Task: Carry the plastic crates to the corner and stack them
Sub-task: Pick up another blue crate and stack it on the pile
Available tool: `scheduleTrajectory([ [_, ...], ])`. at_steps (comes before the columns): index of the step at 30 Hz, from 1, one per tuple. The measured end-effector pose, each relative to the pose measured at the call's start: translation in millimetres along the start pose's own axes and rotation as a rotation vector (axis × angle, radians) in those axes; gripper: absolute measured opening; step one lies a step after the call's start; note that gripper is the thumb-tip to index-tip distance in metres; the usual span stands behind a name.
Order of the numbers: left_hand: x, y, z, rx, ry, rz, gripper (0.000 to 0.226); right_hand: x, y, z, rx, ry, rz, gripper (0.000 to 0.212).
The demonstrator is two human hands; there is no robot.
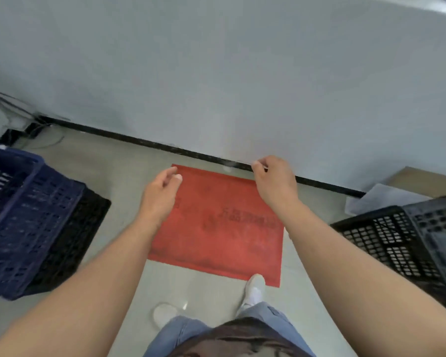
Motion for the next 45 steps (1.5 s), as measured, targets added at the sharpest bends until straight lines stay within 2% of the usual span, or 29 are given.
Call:
scheduleTrajectory([
  [8, -38, 149, 9, 0.2, 0.05, -0.072, 0.027, -119, -85, -9, -0.091, 0.204, 0.013, 0.035],
  [18, -46, 252, 24, 0.499, 0.125, -0.177, 0.025, -206, -126, 57, -0.296, 0.525, 0.011, 0.035],
  [23, -40, 288, 53, 0.598, 0.168, -0.228, 0.033, -241, -137, 95, -0.368, 0.642, -0.017, 0.034],
  [28, -27, 322, 85, 0.653, 0.171, -0.253, 0.034, -275, -152, 129, -0.408, 0.713, -0.067, 0.033],
  [34, -9, 378, 150, 0.663, 0.164, -0.262, 0.037, -333, -182, 168, -0.405, 0.715, -0.083, 0.03],
  [45, 62, 498, 287, 0.659, 0.045, -0.287, 0.039, -484, -239, 265, -0.275, 0.77, -0.038, 0.031],
])
Point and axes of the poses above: each hand's wrist, its own z-axis away from the middle knuckle, its own y-axis out of the palm, x = y × z, the point moved 3 cm from there along -z, towards the middle knuckle, and after that the axes turned 6 degrees about -y, right-handed, at the moved point
